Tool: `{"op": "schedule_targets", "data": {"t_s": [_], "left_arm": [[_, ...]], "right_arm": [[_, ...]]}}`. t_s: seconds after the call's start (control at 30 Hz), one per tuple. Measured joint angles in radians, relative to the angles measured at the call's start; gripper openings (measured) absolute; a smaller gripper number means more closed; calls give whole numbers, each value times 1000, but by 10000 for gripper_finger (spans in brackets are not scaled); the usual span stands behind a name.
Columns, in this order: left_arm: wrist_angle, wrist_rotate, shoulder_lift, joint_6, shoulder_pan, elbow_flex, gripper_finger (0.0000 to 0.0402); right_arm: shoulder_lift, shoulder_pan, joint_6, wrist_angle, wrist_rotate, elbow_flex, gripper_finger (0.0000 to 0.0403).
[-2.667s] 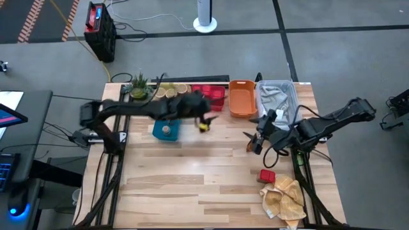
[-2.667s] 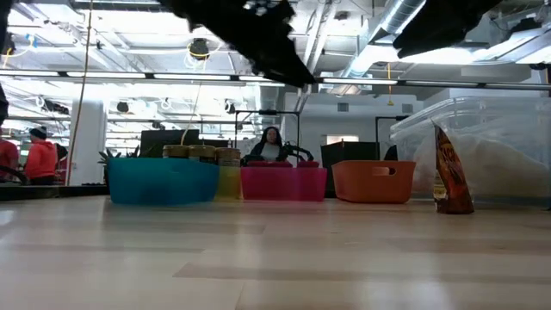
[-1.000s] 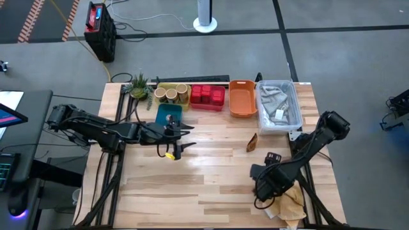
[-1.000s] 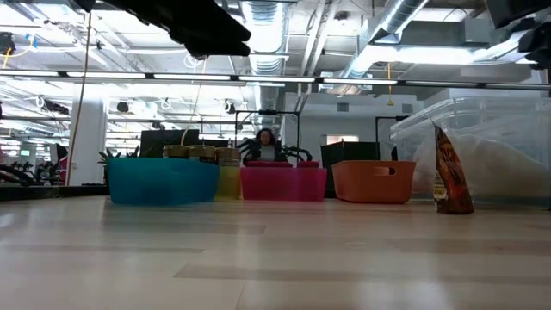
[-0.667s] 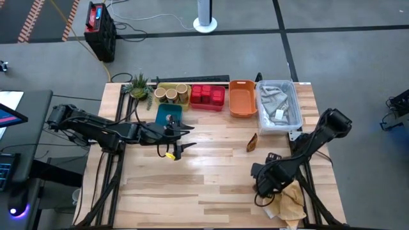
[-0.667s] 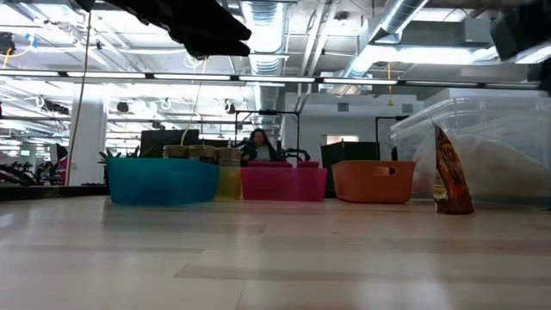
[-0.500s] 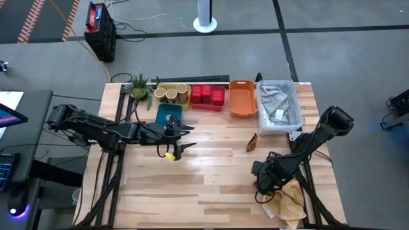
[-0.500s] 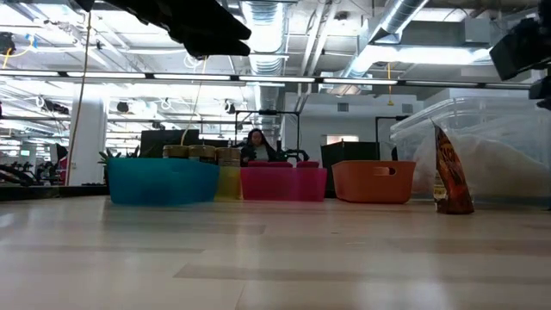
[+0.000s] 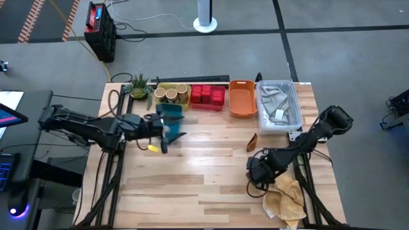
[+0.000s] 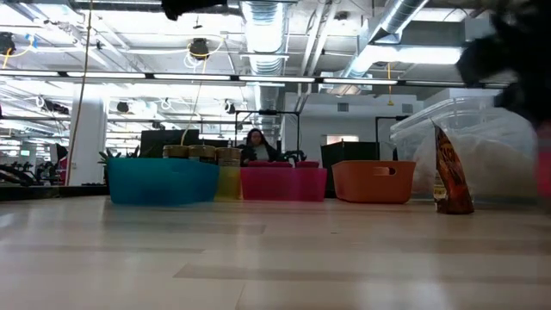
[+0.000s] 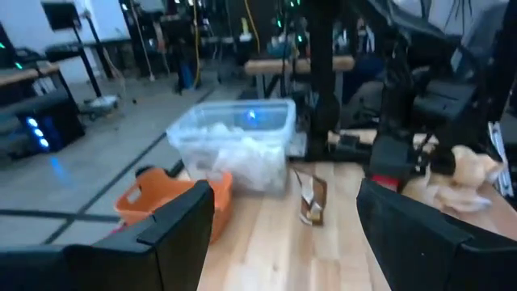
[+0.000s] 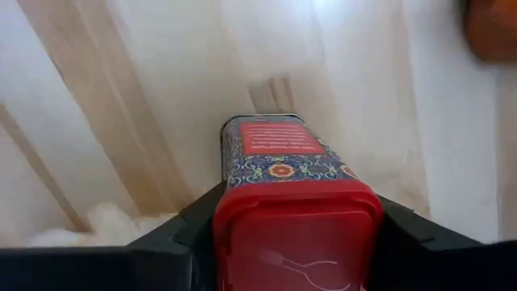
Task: Sort spices by type
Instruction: Put the red seasoning can into the red bin
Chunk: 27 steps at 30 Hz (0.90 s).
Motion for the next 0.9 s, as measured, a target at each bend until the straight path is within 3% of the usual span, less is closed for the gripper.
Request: {"op": "schedule_targets", "data": {"t_s": [0.2, 0.37, 0.6, 0.9], "left_arm": [[-22, -24, -53, 45, 0, -7, 288], [5, -24, -40, 104, 3, -68, 288], [44, -24, -38, 136, 31, -92, 288], [26, -24, -38, 149, 31, -92, 288]], "right_arm": [[0, -113, -154, 63, 8, 145, 232], [16, -218, -343, 60, 92, 288, 232], [125, -415, -687, 141, 241, 470, 235], [304, -694, -1007, 275, 250, 610, 235]]}}
